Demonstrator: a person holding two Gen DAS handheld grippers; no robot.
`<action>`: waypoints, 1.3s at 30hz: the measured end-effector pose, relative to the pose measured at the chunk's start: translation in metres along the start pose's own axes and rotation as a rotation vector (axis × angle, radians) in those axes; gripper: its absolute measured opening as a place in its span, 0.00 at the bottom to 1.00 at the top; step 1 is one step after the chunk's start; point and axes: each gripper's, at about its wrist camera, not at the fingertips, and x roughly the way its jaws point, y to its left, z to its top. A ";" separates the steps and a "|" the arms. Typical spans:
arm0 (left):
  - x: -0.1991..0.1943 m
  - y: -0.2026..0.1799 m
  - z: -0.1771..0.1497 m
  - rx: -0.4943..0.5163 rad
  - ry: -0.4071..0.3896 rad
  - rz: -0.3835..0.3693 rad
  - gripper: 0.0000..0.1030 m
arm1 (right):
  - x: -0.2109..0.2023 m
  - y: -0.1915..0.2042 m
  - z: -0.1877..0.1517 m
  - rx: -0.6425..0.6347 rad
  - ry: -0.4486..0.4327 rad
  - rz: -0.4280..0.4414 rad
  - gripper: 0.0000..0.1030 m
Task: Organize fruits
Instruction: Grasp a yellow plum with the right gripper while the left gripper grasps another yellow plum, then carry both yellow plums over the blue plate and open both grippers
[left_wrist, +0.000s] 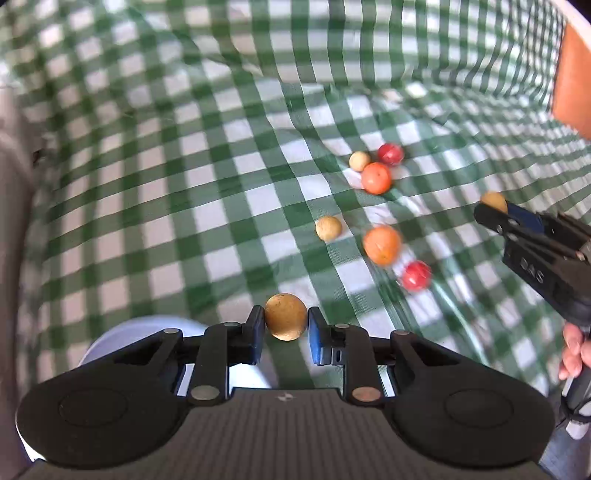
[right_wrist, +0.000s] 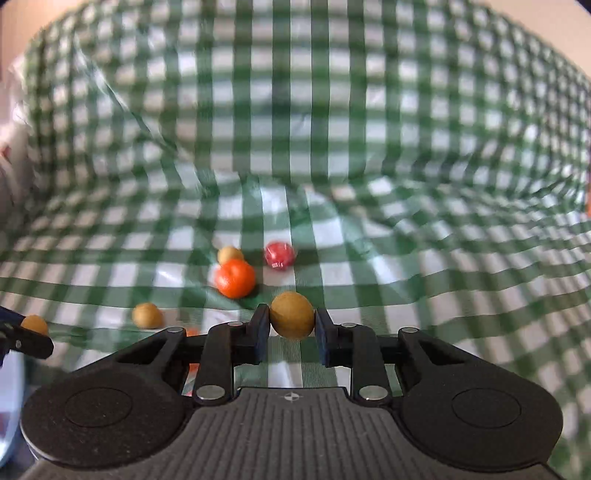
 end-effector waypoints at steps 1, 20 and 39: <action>-0.016 0.002 -0.009 -0.008 -0.008 0.004 0.26 | -0.019 0.002 -0.001 -0.002 -0.014 0.008 0.26; -0.200 0.081 -0.200 -0.194 -0.073 0.128 0.26 | -0.268 0.169 -0.063 -0.105 0.011 0.420 0.26; -0.223 0.099 -0.220 -0.254 -0.142 0.093 0.26 | -0.295 0.196 -0.070 -0.185 -0.004 0.416 0.26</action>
